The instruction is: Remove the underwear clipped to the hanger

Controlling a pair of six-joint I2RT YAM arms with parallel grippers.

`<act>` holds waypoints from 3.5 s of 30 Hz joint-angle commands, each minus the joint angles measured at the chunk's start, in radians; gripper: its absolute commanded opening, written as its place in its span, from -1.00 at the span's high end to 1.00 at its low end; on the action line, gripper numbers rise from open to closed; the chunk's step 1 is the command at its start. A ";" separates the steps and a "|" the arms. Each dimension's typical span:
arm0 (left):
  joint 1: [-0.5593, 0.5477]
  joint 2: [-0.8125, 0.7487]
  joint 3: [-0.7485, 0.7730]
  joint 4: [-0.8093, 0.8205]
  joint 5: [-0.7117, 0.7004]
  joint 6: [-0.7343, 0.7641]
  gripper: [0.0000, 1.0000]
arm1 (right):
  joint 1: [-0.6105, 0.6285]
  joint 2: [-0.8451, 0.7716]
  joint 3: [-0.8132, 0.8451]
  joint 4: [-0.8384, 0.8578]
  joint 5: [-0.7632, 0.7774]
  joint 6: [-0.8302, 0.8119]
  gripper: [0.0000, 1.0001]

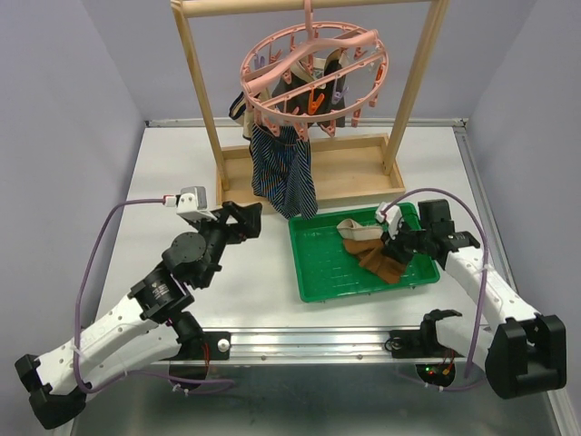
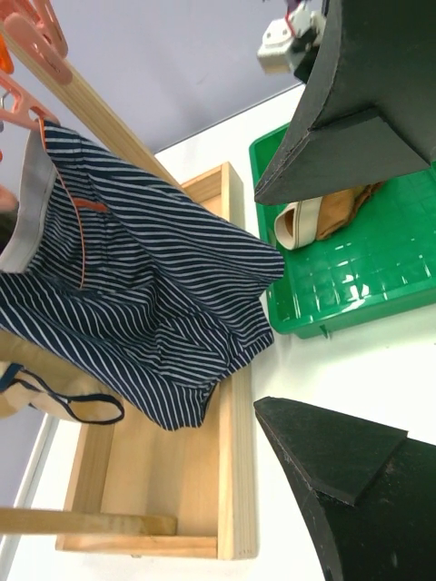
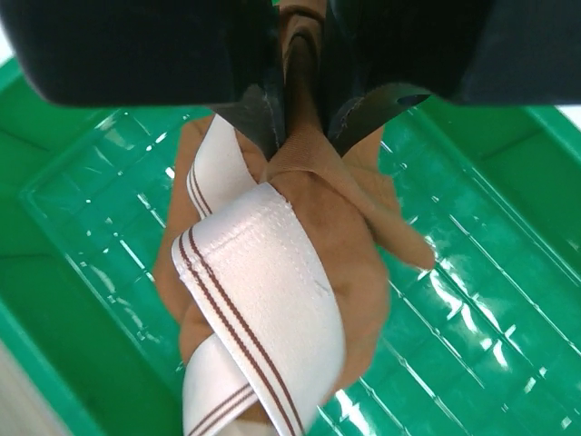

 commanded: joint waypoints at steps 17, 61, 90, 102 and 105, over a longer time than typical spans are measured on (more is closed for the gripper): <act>0.028 0.188 0.135 0.198 0.149 0.008 -0.98 | -0.028 0.025 0.174 0.018 0.116 0.100 -1.00; 0.367 0.661 0.445 0.546 0.820 0.004 -0.55 | -0.183 -0.079 0.012 0.186 -0.310 0.277 -1.00; 0.264 0.778 0.450 0.801 0.596 0.222 -0.48 | -0.192 -0.075 0.009 0.195 -0.312 0.283 -1.00; 0.257 0.821 0.465 0.810 0.594 0.241 -0.32 | -0.197 -0.078 0.009 0.196 -0.313 0.284 -1.00; 0.258 0.827 0.471 0.814 0.564 0.248 -0.23 | -0.197 -0.079 0.009 0.196 -0.313 0.284 -1.00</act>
